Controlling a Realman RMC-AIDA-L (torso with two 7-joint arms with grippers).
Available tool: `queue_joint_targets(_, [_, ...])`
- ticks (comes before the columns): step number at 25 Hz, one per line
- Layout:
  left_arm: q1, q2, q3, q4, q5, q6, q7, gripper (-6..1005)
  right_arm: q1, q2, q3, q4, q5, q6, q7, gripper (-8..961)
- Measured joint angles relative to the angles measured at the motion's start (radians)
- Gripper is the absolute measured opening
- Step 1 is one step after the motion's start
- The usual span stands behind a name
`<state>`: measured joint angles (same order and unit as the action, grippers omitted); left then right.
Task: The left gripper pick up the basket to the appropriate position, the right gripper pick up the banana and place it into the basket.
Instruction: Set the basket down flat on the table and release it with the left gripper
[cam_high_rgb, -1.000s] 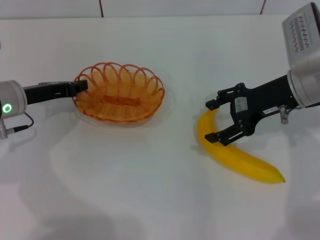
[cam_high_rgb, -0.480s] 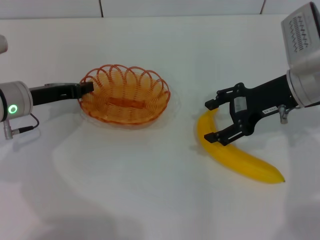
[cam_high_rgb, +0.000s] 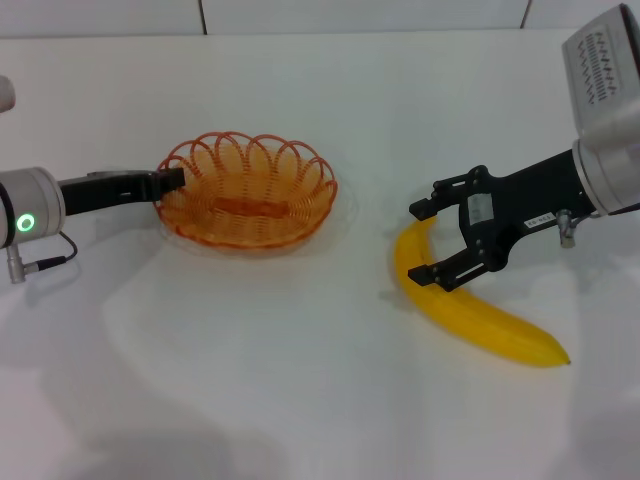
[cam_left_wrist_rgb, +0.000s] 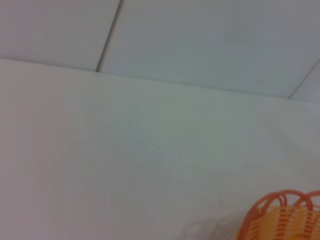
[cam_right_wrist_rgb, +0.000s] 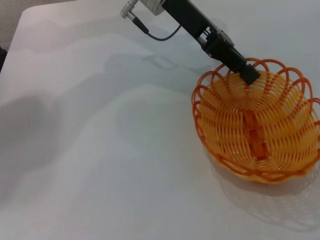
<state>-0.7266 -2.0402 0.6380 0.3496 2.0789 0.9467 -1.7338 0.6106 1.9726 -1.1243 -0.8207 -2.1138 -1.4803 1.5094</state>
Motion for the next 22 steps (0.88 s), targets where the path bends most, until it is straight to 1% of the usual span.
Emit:
queue_joint_targets(9, [0.000, 0.000, 0.000, 0.000, -0.002, -0.005, 0.010, 88, 0.000, 0.000, 0.000, 0.000, 0.000, 0.000, 0.000, 894])
queue_joint_targets(14, [0.000, -0.001, -0.004, 0.000, -0.003, -0.005, 0.049, 88, 0.000, 0.000, 0.000, 0.000, 0.000, 0.000, 0.000, 893])
queue_joint_targets(19, [0.000, -0.001, -0.005, 0.001, -0.003, -0.002, 0.068, 253, 0.000, 0.001, -0.001, 0.000, 0.000, 0.000, 0.000, 894])
queue_joint_targets(22, [-0.001, -0.002, -0.006, 0.007, -0.003, 0.002, 0.079, 492, -0.002, 0.002, -0.002, 0.000, 0.000, 0.000, 0.000, 894])
